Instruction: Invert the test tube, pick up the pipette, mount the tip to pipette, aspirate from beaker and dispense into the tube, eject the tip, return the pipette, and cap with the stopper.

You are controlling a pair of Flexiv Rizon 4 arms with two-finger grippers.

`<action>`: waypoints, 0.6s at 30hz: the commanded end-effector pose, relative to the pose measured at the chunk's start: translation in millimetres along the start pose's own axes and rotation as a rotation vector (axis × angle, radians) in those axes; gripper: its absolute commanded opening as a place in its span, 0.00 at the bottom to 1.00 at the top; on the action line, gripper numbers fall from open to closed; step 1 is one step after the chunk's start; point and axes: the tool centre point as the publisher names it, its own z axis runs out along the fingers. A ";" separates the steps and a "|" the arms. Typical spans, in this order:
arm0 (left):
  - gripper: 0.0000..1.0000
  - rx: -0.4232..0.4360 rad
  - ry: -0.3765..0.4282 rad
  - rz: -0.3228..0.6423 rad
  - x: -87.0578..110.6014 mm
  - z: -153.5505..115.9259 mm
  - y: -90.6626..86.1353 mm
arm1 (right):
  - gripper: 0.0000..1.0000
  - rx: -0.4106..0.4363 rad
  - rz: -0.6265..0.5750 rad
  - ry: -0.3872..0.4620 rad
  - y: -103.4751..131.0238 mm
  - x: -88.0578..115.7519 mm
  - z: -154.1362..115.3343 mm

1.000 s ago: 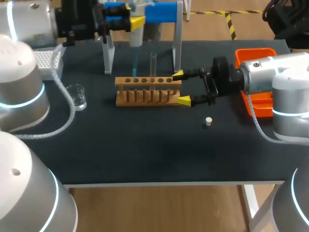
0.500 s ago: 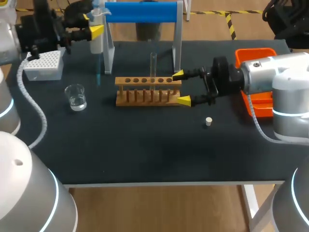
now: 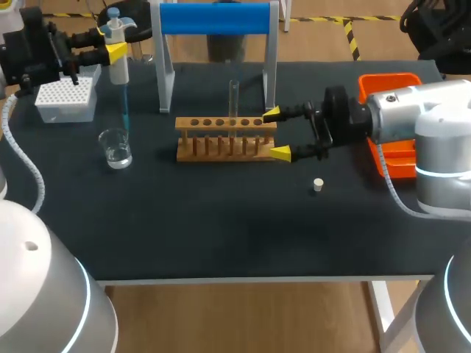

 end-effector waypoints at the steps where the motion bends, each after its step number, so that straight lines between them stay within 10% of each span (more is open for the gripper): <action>1: 0.00 0.011 0.006 0.004 -10.2 -5.7 5.2 | 1.00 0.002 0.000 0.001 0.5 0.3 -0.8; 18: 0.00 0.039 -0.029 0.026 -40.8 -19.8 23.7 | 1.00 0.002 0.000 0.001 0.5 0.3 -0.8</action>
